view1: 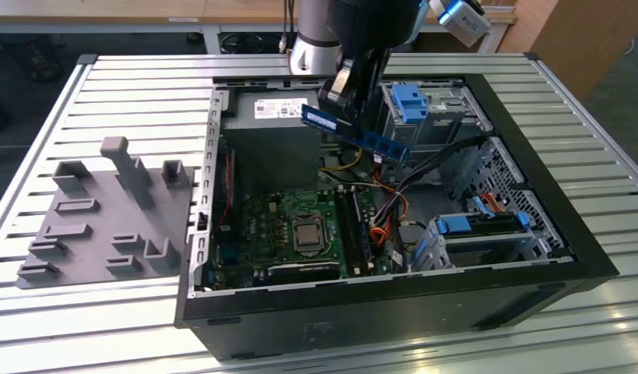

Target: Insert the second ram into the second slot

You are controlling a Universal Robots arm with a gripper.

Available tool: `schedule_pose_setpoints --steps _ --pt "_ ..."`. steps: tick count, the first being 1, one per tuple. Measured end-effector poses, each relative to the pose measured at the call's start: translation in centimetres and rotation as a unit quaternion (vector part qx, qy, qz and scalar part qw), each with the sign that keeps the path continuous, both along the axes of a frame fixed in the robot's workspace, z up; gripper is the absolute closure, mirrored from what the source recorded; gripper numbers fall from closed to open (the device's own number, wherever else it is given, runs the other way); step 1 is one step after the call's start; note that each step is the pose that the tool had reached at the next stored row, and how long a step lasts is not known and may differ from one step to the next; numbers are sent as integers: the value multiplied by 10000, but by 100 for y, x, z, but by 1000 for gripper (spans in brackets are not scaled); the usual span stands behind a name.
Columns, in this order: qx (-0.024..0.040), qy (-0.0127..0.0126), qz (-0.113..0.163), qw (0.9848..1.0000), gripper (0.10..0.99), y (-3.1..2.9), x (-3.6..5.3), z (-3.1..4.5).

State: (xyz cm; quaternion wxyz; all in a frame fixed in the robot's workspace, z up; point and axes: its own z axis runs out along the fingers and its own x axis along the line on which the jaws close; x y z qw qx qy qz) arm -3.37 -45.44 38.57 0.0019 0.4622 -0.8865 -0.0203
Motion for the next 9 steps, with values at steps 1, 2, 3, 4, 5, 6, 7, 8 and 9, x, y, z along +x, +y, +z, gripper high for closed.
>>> schedule_pose_setpoints --steps 1,2,3,4,5,6,7,8,9 --pt "0 0 -11 10000 949 0 0 0" --pt "0 0 -21 10000 949 0 0 0" --pt "0 0 -32 10000 949 0 0 0" --pt "0 0 -44 10000 949 0 0 0" --pt "0 0 -55 10000 949 0 0 0" --pt "0 0 -67 10000 949 0 0 0" --pt "0 0 -79 10000 949 0 0 0" --pt "0 0 -91 10000 949 0 0 0" --pt "0 0 -101 9999 949 0 0 0"
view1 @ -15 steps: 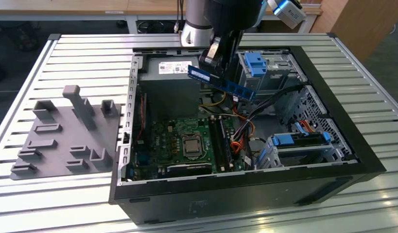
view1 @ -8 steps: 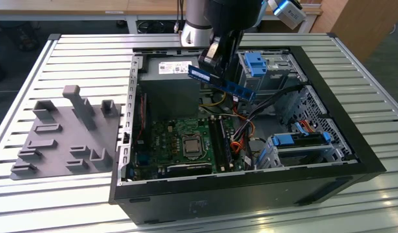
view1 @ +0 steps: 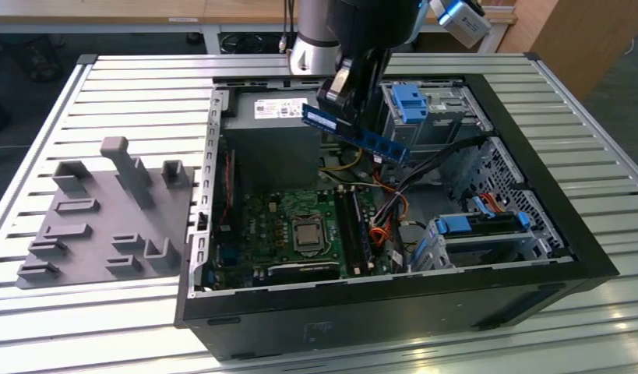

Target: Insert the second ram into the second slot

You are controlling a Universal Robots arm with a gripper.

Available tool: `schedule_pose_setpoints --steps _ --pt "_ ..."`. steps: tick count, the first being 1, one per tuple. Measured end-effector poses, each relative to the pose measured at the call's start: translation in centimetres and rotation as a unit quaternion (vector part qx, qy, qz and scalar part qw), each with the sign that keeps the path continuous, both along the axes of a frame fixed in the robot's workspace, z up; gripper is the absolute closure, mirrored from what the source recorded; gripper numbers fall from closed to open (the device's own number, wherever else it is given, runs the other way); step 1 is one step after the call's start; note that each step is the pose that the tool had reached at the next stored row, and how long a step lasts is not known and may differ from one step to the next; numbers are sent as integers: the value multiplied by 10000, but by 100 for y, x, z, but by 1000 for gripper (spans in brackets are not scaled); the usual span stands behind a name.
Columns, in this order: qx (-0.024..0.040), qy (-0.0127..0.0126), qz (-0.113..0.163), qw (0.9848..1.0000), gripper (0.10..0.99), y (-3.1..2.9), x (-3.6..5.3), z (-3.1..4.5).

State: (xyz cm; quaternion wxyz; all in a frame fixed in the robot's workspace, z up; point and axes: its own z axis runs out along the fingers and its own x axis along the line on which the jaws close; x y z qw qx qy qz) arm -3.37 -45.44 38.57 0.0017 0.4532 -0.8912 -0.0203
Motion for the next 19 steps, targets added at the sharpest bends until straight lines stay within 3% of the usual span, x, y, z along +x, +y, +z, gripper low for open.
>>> schedule_pose_setpoints --steps 19 --pt "0 0 -217 9998 949 0 0 0"
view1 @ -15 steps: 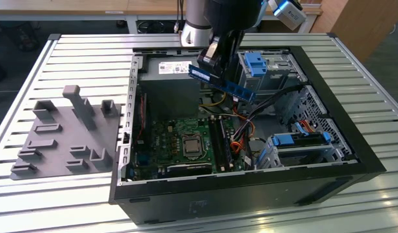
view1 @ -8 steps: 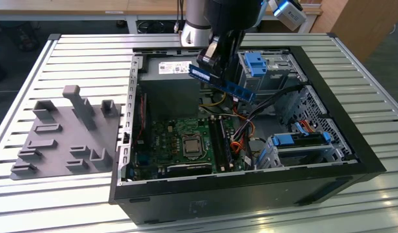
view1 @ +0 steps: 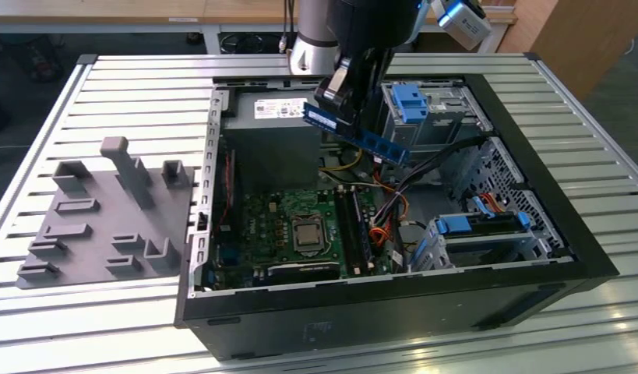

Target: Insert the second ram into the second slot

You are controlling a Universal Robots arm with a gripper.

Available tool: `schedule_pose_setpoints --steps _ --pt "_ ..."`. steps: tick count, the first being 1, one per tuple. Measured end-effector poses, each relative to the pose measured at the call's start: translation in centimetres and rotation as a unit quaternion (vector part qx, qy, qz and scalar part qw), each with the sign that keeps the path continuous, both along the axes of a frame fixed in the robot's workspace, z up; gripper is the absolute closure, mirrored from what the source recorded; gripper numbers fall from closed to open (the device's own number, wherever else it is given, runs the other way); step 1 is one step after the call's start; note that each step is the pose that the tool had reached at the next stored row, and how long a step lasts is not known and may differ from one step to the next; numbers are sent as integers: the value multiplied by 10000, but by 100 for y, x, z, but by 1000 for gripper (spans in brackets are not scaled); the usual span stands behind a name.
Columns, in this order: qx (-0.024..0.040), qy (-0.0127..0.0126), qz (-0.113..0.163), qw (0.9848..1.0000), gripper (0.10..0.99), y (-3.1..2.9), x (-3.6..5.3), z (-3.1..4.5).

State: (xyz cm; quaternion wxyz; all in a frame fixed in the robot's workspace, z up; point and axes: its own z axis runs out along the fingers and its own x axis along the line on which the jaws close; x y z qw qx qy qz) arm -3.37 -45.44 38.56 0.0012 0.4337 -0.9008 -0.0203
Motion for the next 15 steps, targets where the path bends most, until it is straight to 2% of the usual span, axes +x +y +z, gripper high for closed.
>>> schedule_pose_setpoints --steps 15 --pt "0 0 -163 9999 949 0 0 0"
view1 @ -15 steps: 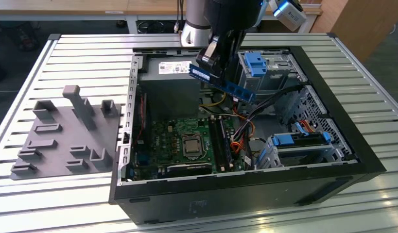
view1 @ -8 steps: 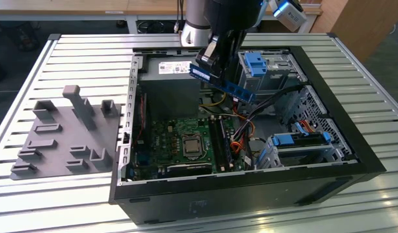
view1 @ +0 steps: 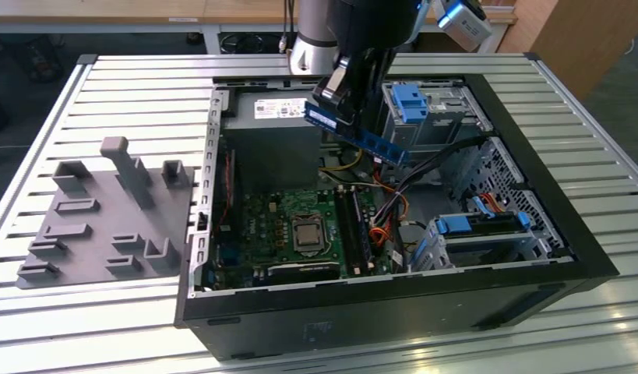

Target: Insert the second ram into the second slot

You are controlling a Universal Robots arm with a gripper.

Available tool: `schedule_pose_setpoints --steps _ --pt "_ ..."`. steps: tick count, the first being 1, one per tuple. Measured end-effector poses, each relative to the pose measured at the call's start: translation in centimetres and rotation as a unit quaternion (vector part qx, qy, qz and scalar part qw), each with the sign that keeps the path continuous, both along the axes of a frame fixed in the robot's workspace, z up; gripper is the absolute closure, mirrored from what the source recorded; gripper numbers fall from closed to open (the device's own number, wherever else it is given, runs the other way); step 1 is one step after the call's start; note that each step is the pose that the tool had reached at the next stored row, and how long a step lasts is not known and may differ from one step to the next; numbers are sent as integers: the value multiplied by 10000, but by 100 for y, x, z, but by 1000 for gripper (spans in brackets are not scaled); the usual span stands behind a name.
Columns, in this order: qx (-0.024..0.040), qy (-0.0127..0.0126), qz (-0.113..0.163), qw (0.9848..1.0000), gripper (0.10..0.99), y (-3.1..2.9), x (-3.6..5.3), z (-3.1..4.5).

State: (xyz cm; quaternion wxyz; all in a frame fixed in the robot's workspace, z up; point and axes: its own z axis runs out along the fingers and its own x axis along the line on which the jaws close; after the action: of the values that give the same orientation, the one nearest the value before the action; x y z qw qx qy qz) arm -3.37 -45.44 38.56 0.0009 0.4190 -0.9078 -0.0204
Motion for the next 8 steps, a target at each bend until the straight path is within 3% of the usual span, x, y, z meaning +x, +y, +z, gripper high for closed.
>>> schedule_pose_setpoints --steps 8 --pt "0 0 -94 10000 949 0 0 0"
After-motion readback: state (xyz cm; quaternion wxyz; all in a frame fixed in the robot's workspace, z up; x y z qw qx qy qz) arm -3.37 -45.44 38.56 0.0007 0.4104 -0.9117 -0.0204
